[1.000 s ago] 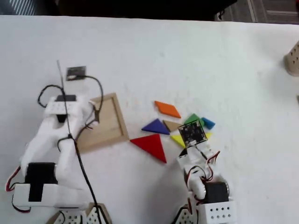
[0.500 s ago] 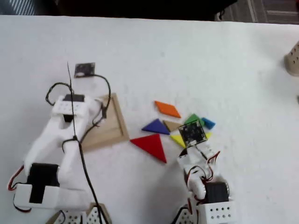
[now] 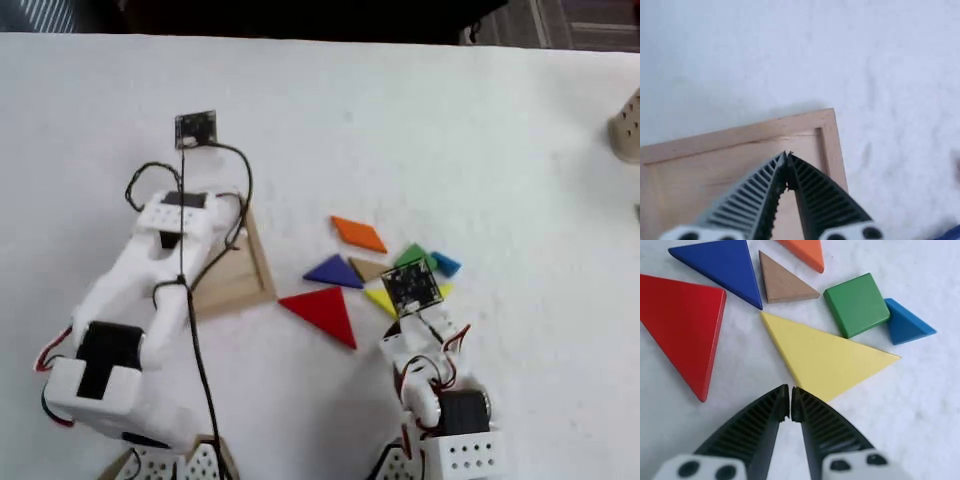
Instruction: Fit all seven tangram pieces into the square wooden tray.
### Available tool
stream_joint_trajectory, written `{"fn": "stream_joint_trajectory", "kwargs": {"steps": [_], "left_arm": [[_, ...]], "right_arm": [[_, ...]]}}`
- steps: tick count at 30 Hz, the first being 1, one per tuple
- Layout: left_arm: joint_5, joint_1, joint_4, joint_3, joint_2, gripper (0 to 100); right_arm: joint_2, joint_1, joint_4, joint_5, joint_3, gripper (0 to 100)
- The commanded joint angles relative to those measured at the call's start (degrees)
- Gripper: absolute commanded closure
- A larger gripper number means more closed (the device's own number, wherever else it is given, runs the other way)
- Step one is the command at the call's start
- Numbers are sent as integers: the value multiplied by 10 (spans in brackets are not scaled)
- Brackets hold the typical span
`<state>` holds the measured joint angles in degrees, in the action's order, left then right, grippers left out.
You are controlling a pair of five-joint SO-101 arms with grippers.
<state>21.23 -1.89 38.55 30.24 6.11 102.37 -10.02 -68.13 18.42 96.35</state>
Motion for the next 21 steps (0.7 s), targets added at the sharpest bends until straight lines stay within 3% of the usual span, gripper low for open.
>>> {"fn": "stream_joint_trajectory", "kwargs": {"steps": [1, 9, 17, 21], "left_arm": [[7, -25, -19, -41, 15, 976], [7, -53, 17, -126, 108, 976], [6, -171, 21, -156, 123, 976], [6, -191, 22, -156, 122, 976]], "right_arm": [[7, 7, -4, 6, 5, 981], [7, 3, -4, 6, 5, 978], [7, 2, -4, 6, 5, 978], [7, 2, -3, 6, 5, 978]]}}
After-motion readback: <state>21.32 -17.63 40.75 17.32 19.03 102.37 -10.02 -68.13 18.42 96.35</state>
